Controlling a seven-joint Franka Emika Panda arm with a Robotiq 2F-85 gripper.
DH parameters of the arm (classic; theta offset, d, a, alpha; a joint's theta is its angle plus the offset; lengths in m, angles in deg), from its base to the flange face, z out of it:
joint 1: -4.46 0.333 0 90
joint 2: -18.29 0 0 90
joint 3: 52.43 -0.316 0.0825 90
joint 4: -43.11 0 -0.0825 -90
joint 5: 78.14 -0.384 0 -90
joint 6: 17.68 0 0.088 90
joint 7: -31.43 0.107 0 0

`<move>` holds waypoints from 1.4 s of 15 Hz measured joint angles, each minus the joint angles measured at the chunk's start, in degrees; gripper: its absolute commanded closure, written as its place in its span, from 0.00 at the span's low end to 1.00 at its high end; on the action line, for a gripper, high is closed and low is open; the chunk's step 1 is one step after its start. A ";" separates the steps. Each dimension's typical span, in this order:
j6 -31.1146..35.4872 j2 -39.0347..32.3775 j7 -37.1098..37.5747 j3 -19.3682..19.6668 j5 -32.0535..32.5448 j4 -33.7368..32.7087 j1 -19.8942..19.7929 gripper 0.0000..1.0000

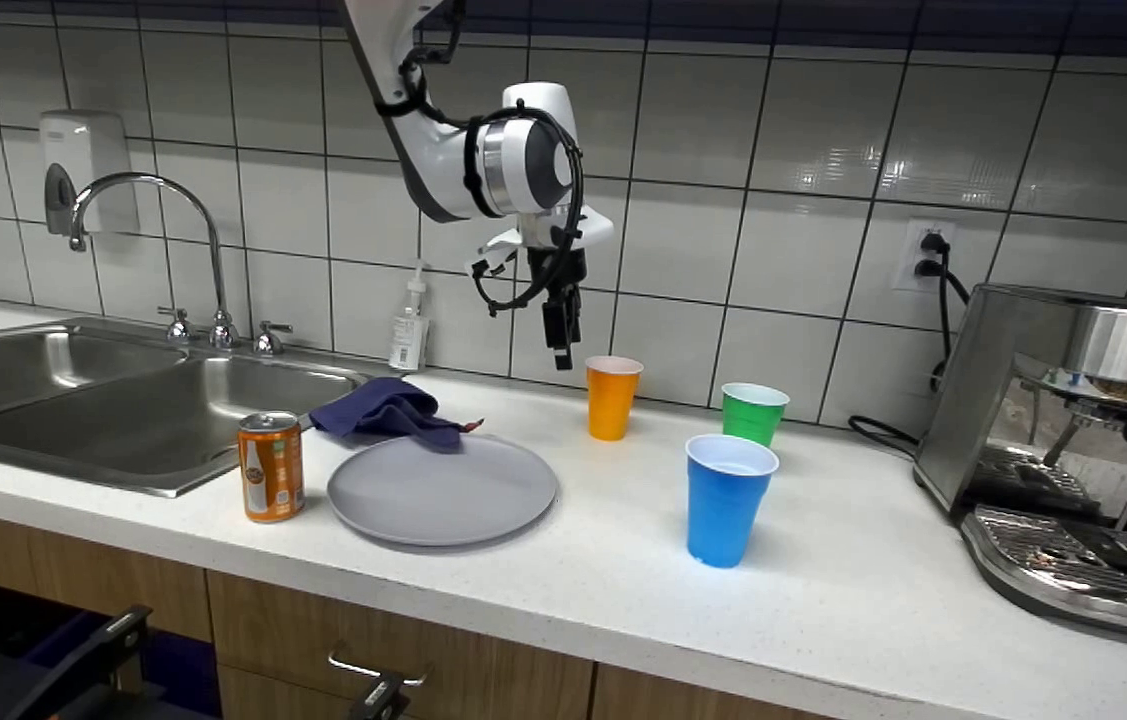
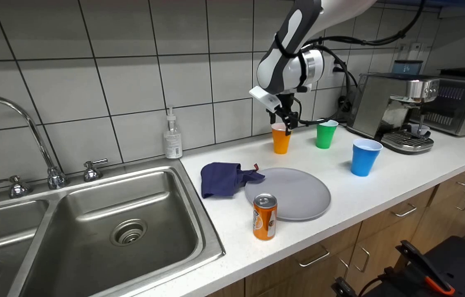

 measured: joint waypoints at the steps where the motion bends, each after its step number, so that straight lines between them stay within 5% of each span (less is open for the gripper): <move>1: -0.01 -0.77 0.03 0.10 -0.59 -0.79 -0.33 0.00; 15: -0.60 -10.27 2.89 2.31 -2.61 -10.42 -1.43 0.00; 16: -0.82 -10.65 2.89 2.35 -2.61 -10.75 -1.43 0.21; 21: -2.03 -11.92 2.90 2.44 -2.61 -12.31 -1.43 0.60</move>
